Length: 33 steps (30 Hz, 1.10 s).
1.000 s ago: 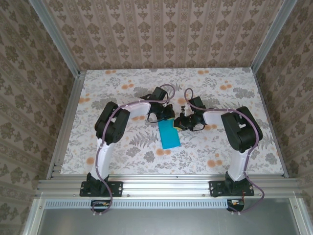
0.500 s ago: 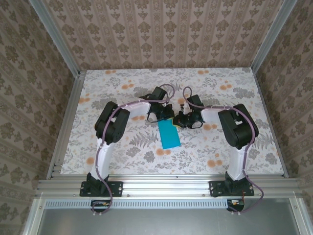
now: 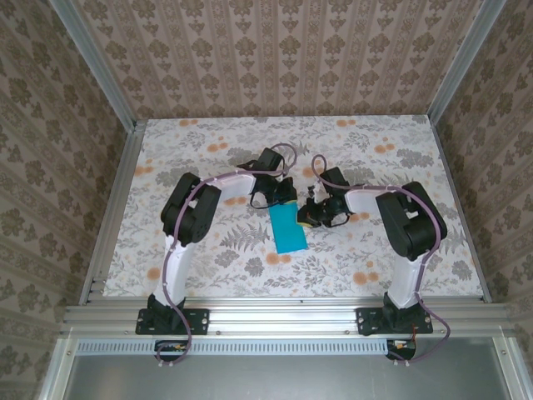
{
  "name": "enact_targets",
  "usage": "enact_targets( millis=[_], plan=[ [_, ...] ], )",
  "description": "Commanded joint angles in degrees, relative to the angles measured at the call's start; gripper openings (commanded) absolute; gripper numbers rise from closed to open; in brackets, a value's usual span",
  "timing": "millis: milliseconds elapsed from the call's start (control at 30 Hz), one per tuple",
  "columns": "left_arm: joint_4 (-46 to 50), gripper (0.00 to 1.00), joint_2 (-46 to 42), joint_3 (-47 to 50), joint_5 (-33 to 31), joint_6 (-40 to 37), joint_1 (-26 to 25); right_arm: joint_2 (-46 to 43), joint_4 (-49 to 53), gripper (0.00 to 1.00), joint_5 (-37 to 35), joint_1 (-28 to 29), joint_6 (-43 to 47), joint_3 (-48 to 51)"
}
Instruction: Fold a paper plane with a square sheet of paper (pick it up from the middle)
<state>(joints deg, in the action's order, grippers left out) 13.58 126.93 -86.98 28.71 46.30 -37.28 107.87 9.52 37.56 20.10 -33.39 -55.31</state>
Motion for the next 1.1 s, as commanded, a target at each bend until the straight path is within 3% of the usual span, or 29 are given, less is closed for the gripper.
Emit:
enact_targets(
  millis=[0,633,833,1067],
  plan=[
    [4.9,0.01,4.0,3.1,-4.4,-0.3,0.7,-2.0,6.8,0.1,0.0,0.9,1.9,2.7],
    [4.5,0.01,4.3,3.3,-4.7,-0.8,0.9,-15.2,5.8,0.11,-2.2,5.2,-3.5,20.6],
    [5.4,0.01,4.4,2.8,-4.4,-1.6,0.9,-21.8,-0.8,0.12,-4.8,5.1,-4.7,14.2],
    [5.7,0.01,4.2,2.9,-4.2,-1.6,0.8,-7.3,-3.8,0.12,-7.5,3.4,-4.9,1.2]
  ],
)
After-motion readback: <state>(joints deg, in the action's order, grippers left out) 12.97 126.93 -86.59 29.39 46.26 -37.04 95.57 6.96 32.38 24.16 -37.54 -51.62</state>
